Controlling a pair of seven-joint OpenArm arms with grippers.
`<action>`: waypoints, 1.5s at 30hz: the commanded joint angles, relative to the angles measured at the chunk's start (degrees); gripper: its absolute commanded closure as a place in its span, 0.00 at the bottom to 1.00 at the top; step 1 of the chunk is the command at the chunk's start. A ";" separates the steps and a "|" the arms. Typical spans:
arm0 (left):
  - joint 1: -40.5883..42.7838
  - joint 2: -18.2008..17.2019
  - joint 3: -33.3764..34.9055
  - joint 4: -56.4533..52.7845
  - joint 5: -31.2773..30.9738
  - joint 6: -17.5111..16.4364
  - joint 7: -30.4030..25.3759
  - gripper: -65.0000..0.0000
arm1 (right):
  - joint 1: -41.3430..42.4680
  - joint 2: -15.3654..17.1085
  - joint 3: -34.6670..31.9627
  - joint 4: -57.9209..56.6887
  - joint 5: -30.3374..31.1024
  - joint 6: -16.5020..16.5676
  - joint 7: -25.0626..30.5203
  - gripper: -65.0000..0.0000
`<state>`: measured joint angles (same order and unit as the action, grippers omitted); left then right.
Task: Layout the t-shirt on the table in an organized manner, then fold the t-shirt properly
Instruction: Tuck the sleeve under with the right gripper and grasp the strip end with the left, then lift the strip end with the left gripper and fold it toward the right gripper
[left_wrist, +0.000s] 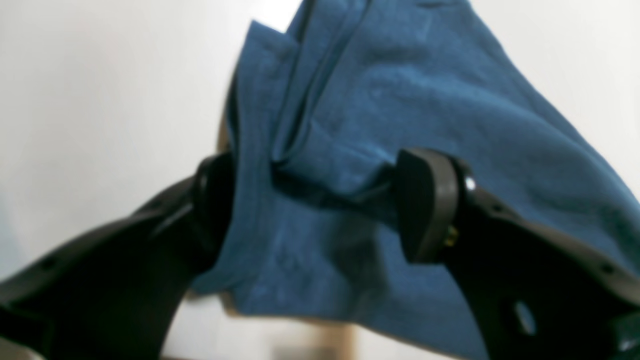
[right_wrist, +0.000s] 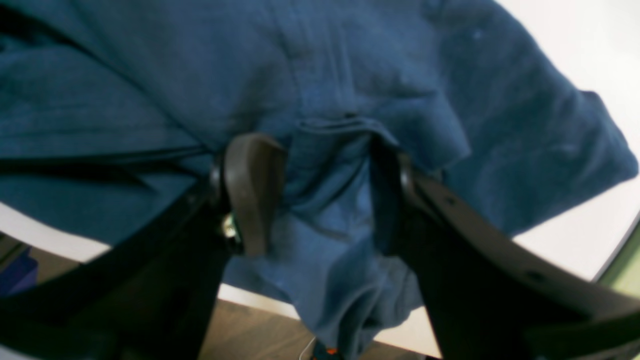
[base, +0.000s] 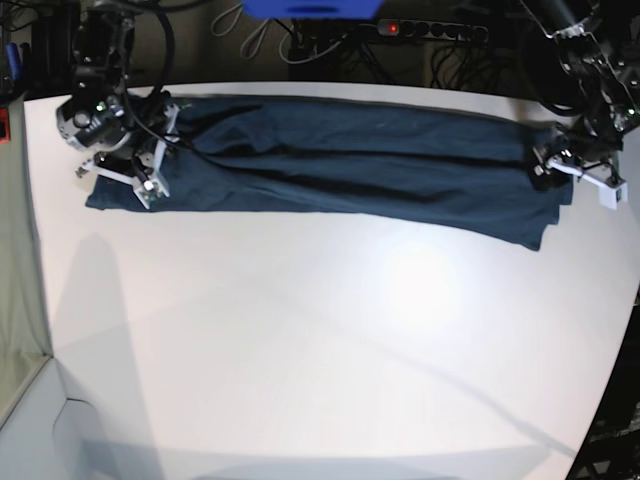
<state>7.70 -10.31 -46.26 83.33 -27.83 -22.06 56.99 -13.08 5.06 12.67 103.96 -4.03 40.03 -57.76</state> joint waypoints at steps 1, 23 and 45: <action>-0.98 -0.99 -0.38 0.85 0.45 0.22 -0.77 0.31 | 0.29 0.43 0.04 0.70 0.47 -0.03 0.66 0.51; -4.85 0.50 0.06 -8.65 7.13 -0.31 -0.33 0.33 | 1.08 0.52 0.04 0.61 0.47 -0.03 0.66 0.51; -4.58 4.64 3.93 10.16 6.69 -0.40 -0.33 1.00 | 2.14 0.43 0.04 -2.64 0.38 -0.03 0.66 0.51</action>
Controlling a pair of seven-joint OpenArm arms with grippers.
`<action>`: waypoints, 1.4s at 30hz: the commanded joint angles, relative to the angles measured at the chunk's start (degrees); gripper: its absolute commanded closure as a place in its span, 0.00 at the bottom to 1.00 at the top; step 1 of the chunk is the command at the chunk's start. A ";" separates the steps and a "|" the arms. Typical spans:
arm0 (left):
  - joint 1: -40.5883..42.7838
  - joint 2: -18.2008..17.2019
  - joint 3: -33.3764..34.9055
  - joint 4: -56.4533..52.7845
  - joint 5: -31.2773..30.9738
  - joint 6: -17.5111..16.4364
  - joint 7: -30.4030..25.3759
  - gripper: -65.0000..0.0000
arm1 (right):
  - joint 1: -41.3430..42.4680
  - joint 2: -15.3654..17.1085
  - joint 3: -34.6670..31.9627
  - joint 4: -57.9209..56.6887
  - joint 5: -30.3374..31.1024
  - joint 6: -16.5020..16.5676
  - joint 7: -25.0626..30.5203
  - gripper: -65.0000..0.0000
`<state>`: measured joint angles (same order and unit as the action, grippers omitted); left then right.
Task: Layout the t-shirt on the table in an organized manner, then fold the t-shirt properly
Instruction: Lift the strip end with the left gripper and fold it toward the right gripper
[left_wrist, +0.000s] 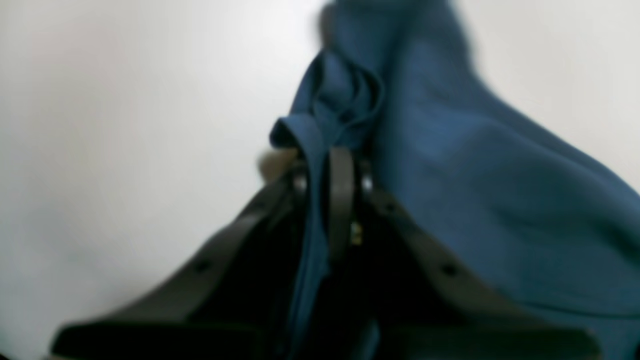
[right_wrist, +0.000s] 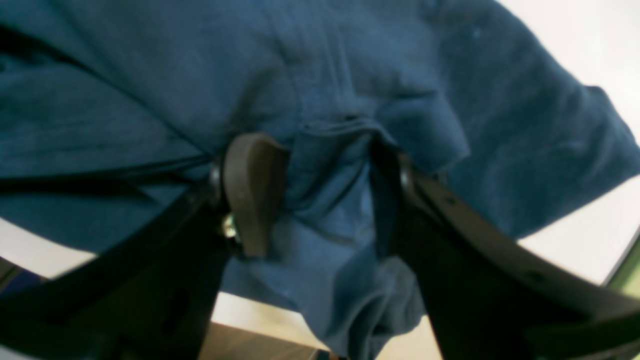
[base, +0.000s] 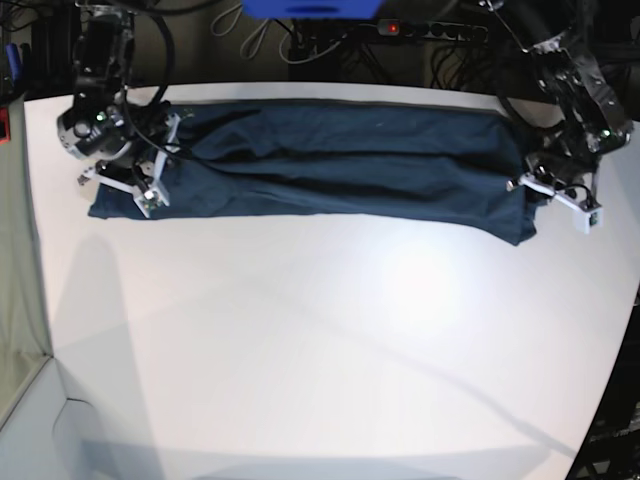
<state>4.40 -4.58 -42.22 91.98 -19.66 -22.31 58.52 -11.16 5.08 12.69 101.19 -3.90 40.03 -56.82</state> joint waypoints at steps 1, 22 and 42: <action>-1.11 -0.30 -0.11 4.32 -2.19 -0.16 -1.77 1.00 | 0.21 0.32 0.02 0.22 0.25 -0.03 -0.28 0.51; 7.95 9.81 40.33 19.36 5.90 0.55 -2.39 1.00 | 0.92 0.24 0.02 0.22 0.17 -0.03 -0.28 0.51; 7.24 10.34 53.25 6.96 9.15 0.55 -7.58 1.00 | 0.92 0.24 0.02 0.22 0.25 -0.03 -0.28 0.51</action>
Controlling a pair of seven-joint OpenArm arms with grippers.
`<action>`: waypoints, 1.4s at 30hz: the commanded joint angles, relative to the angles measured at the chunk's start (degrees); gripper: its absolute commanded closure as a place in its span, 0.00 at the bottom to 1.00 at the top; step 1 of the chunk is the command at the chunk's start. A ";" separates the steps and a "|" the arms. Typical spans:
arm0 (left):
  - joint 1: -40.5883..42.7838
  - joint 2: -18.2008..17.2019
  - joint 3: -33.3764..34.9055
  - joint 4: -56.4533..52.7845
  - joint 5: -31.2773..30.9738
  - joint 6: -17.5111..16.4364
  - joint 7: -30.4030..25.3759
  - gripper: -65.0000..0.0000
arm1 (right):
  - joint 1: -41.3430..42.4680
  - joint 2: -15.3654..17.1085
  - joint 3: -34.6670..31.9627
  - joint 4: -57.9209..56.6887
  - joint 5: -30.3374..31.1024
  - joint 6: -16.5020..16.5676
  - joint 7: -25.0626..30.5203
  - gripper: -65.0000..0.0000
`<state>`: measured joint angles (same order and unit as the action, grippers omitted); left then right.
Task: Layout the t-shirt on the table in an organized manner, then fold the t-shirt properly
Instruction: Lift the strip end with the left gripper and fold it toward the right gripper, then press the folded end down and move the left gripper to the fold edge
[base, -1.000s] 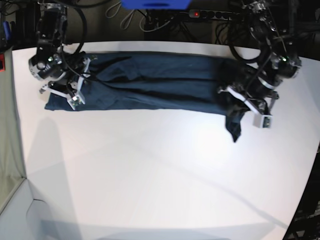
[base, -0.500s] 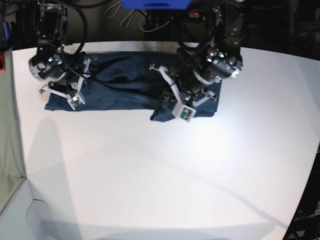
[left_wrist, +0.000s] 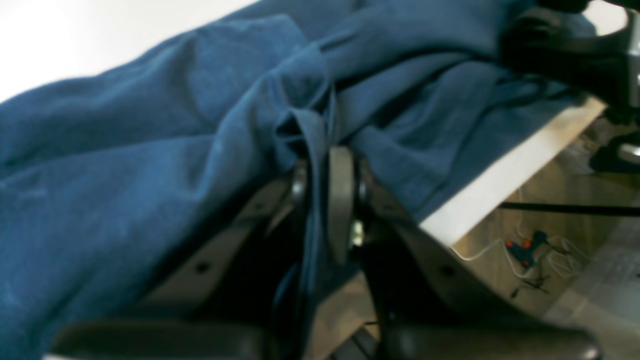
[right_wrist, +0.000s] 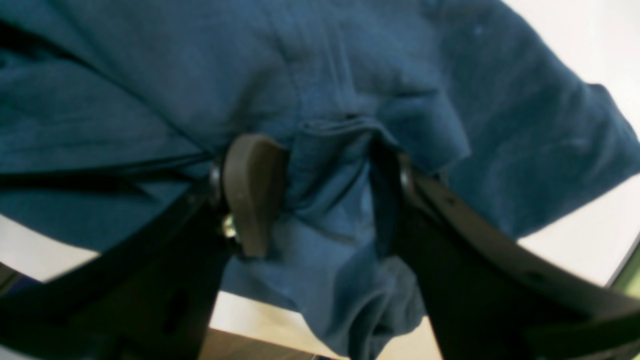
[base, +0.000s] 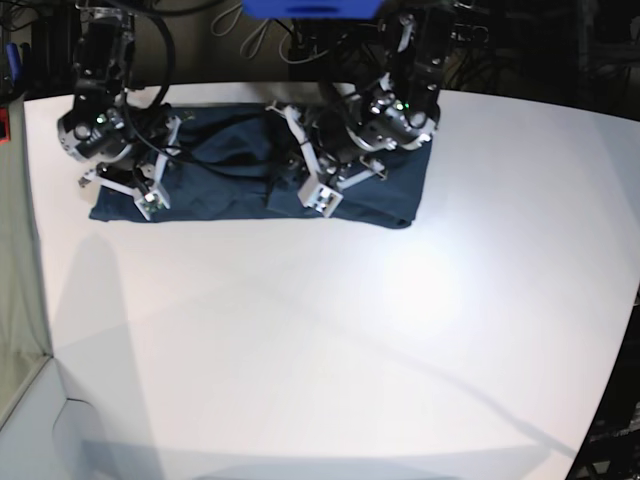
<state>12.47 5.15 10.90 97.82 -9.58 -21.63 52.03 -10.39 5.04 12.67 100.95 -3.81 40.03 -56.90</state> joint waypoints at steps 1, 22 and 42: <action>-1.26 0.61 0.14 1.12 -0.92 -0.13 -1.09 1.00 | 0.15 0.28 0.04 0.46 0.17 -0.03 -0.19 0.51; -5.57 2.19 3.57 -1.51 -1.01 -0.31 -0.47 0.98 | 0.15 0.28 0.04 0.46 0.17 -0.03 -0.19 0.51; -5.04 -1.85 -3.03 11.15 -1.45 -0.31 -0.38 0.51 | 1.38 0.28 0.48 2.57 0.17 -0.03 -1.16 0.50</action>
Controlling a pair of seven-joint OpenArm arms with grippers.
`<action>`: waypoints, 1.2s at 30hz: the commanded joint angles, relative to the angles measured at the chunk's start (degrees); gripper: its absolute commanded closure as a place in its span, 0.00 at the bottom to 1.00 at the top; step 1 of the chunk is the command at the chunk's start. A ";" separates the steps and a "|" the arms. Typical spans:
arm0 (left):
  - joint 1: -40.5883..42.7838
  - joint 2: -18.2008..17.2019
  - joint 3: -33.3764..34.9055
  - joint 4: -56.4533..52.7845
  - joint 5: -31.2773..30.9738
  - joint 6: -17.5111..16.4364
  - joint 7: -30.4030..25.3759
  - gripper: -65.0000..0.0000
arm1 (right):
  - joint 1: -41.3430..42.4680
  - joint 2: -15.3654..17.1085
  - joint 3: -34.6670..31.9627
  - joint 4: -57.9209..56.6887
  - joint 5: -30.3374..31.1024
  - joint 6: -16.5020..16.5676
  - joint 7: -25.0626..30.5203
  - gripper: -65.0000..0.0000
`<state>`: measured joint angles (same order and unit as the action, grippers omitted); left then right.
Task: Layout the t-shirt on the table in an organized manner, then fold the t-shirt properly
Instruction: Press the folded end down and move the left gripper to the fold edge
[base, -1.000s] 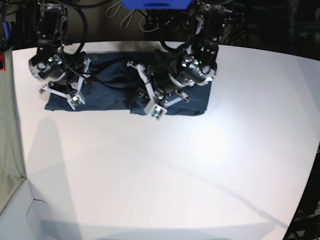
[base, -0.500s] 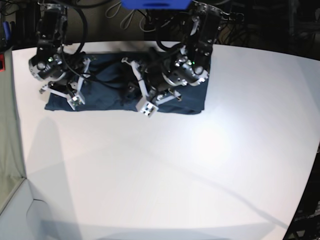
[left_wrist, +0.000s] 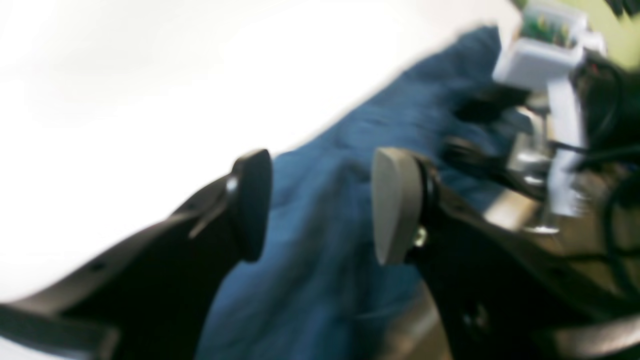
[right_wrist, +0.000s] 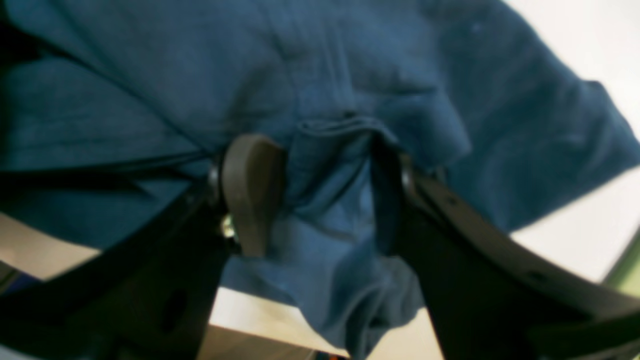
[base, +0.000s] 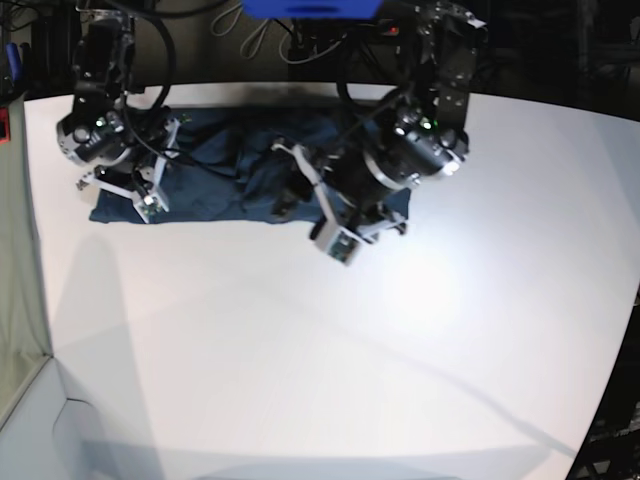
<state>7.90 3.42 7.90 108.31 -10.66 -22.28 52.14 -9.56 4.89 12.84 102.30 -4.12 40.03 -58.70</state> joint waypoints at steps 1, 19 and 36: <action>-0.47 -0.56 -2.49 -0.93 -0.38 0.35 -0.49 0.51 | 0.55 0.43 0.30 1.92 0.47 -0.03 0.02 0.50; -0.91 -2.50 -14.98 -17.28 -0.47 -0.09 -1.19 0.51 | 3.36 0.43 4.52 9.13 0.47 -0.03 -8.51 0.35; -1.00 -2.50 -14.80 -17.19 -0.47 -0.09 -1.19 0.51 | 6.97 -1.59 10.41 1.04 0.56 -0.03 -9.13 0.34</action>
<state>7.11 0.95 -7.03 90.52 -11.62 -22.55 50.04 -3.36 2.68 23.09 102.74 -3.73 40.03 -68.25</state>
